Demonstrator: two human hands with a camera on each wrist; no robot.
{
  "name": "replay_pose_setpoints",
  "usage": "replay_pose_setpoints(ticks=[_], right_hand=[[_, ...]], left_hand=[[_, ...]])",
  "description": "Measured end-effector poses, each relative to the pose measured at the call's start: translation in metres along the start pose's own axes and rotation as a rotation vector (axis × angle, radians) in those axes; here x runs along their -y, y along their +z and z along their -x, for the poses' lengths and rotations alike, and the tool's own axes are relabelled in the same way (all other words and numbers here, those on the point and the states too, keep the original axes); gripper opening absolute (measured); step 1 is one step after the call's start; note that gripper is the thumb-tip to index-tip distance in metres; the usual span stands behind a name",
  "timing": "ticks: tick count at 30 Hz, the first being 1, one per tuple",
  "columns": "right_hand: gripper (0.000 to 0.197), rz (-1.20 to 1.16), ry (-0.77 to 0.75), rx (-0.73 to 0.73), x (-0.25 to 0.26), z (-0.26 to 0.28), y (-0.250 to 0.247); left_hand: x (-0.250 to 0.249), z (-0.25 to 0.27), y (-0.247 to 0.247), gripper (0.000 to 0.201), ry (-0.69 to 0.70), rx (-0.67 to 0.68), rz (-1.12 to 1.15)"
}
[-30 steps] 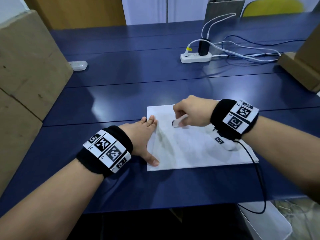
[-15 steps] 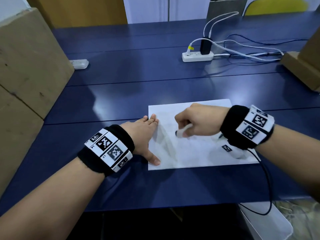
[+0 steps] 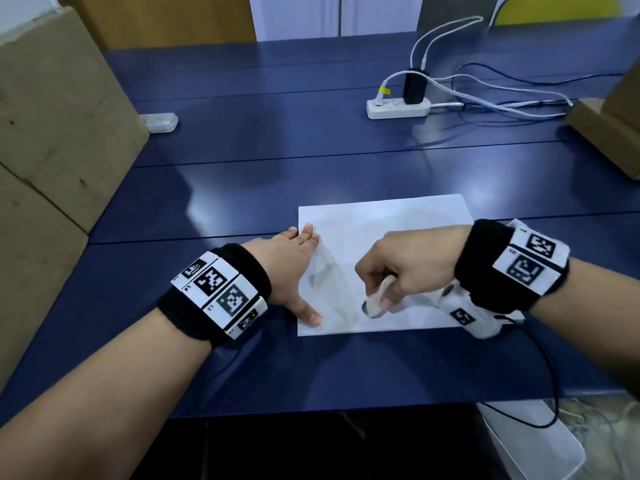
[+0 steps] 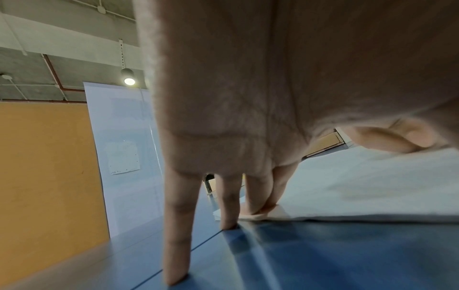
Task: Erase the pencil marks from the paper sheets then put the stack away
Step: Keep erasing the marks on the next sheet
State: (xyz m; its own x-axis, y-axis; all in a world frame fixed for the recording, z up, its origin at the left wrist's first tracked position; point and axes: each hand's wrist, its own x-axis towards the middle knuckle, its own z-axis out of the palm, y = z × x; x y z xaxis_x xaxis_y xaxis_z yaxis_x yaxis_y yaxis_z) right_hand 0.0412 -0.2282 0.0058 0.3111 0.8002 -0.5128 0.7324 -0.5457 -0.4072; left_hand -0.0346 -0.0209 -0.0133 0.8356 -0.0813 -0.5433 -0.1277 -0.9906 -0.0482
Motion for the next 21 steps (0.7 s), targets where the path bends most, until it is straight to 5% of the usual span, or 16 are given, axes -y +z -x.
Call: replay_pose_setpoints(ticks=[6,8,12,18,21], right_hand=[[0.022,0.033,0.177,-0.359,-0.015,-0.013,-0.019],[0.022,0.043,0.131,-0.319,-0.013,-0.011,-0.017],[0.02,0.064,0.018,0.0,0.005,-0.001,-0.003],[0.019,0.086,0.185,-0.331,-0.01,-0.016,-0.021],[0.018,0.104,0.078,-0.241,-0.005,-0.01,-0.017]], left_hand=[[0.001,-0.001,0.001,0.131,0.031,-0.042,0.056],[0.0,0.001,0.0,0.127,0.036,-0.04,0.048],[0.0,-0.001,-0.001,0.129,0.029,-0.023,0.046],[-0.007,0.004,-0.005,0.123,0.041,-0.1,-0.063],[-0.006,0.007,-0.006,0.121,0.08,-0.133,-0.056]])
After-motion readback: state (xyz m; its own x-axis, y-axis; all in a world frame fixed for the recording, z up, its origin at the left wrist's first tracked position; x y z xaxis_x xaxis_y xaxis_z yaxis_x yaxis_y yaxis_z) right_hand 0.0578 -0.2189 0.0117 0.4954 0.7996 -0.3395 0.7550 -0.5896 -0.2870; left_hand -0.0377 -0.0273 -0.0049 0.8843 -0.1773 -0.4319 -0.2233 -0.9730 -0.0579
